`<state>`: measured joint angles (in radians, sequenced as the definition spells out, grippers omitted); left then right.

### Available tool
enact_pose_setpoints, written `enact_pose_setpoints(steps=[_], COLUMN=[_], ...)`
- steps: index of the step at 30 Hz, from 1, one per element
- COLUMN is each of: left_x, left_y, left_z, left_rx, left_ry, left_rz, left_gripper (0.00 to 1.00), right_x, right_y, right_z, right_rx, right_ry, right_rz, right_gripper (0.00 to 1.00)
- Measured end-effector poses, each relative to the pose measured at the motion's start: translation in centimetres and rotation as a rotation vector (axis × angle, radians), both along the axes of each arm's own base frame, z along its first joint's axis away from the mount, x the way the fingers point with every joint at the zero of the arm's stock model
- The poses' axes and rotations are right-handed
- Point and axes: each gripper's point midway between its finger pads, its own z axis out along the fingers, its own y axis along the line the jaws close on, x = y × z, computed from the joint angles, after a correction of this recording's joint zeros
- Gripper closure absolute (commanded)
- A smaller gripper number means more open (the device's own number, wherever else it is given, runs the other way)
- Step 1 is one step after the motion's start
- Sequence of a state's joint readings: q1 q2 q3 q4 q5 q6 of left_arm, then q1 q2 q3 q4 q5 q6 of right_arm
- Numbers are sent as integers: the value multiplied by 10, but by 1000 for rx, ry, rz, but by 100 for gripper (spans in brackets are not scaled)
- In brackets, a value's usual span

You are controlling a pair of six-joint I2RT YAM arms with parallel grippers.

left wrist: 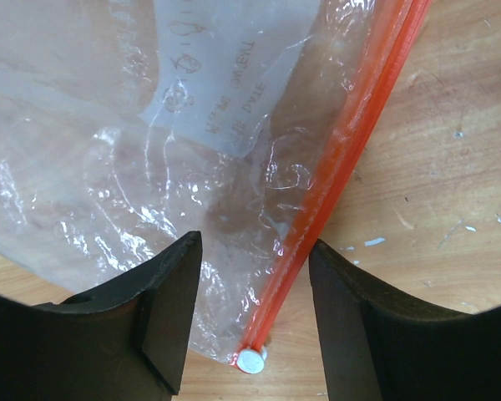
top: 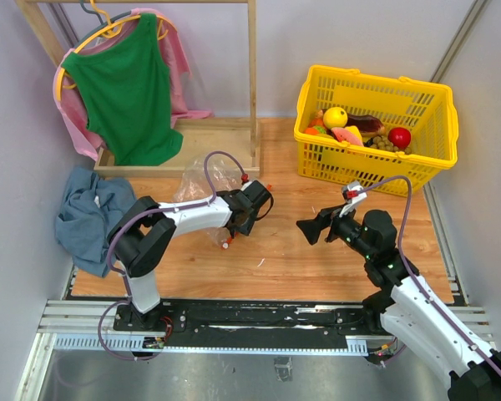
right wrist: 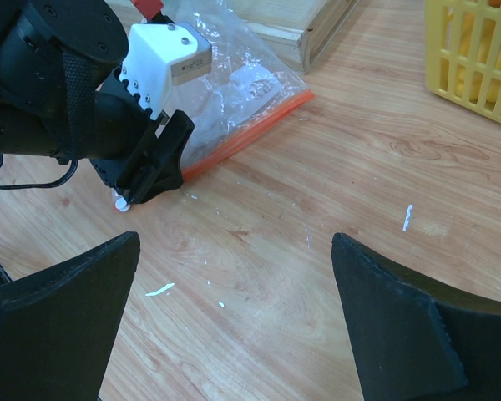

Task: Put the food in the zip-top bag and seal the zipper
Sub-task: Pick up the zipper food storage bag at the center of the board.

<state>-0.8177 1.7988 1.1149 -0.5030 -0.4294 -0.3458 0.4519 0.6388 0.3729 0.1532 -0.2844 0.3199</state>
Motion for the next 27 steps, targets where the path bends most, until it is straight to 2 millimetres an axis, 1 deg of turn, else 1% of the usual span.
enact_pose_setpoints(steps=[14,19,27], left_x=[17,24,32], left_y=[14,18,24], left_z=[14,20,24], left_rx=[73,98,140], left_ry=[-115,-158,-206], left_rz=[66,86,100], left_gripper=[44,47,51], right_x=[0,0,1], right_y=[-1,-1,0], right_z=[-3,-3,-3], right_rx=[-1,1,6], right_ry=[8,10,14], right_rz=[-6,-7,-8], right_gripper=[1,1,1])
